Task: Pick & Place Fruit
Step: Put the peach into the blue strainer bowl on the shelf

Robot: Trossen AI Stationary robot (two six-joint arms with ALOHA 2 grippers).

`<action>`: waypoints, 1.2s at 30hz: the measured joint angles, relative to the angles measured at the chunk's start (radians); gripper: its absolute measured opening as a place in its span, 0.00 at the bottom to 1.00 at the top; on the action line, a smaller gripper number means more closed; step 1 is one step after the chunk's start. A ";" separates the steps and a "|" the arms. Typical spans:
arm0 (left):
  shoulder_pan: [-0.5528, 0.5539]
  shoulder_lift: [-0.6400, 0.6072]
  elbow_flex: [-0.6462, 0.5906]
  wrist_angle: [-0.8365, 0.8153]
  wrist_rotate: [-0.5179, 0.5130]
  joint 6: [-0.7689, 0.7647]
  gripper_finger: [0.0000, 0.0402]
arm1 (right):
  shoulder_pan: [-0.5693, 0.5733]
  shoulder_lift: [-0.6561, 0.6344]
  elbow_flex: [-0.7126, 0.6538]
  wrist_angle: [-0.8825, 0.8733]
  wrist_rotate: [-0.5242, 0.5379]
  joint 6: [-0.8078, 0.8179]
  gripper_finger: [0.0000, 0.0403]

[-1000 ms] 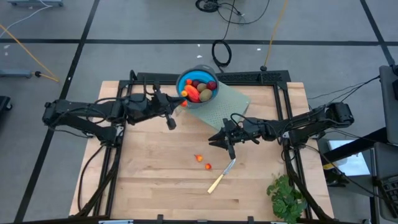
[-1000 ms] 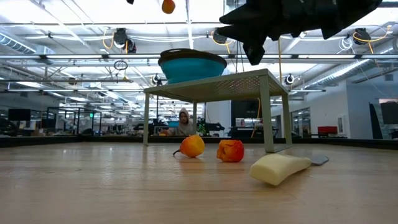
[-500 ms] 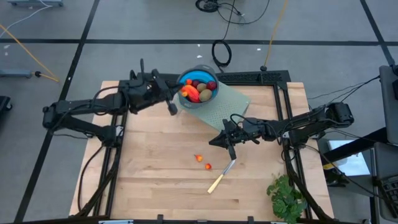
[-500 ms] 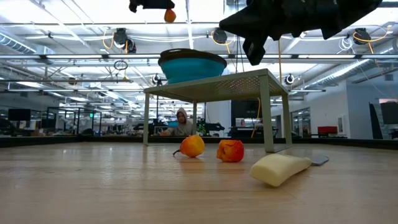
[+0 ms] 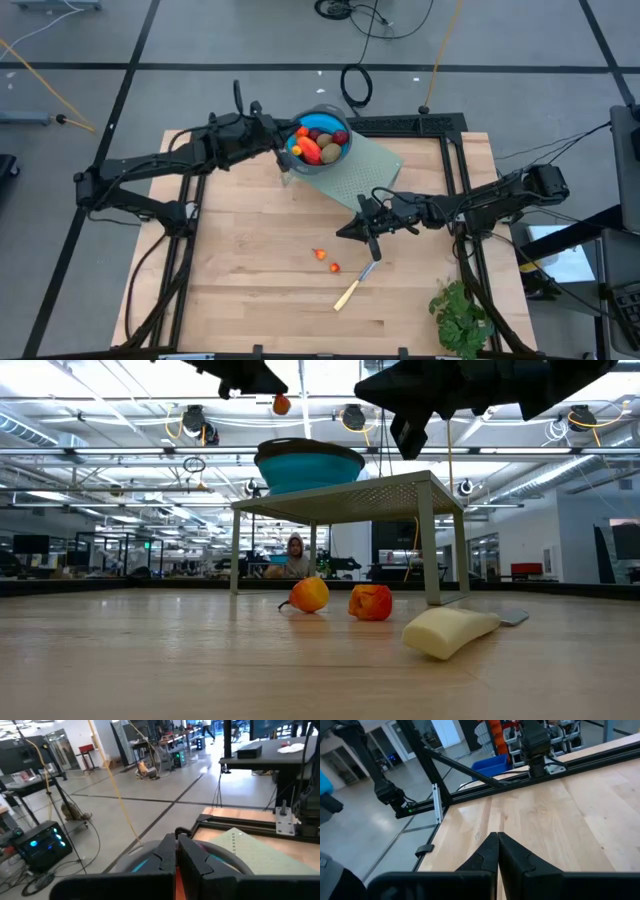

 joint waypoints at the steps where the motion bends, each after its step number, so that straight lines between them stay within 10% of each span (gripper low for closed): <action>1: 0.006 0.008 0.000 0.004 0.010 0.000 0.00 | 0.004 0.000 0.000 0.000 0.001 -0.008 0.00; 36: 0.079 0.104 0.000 0.059 0.116 0.012 0.00 | 0.221 -0.374 0.000 -0.502 0.451 -0.217 0.00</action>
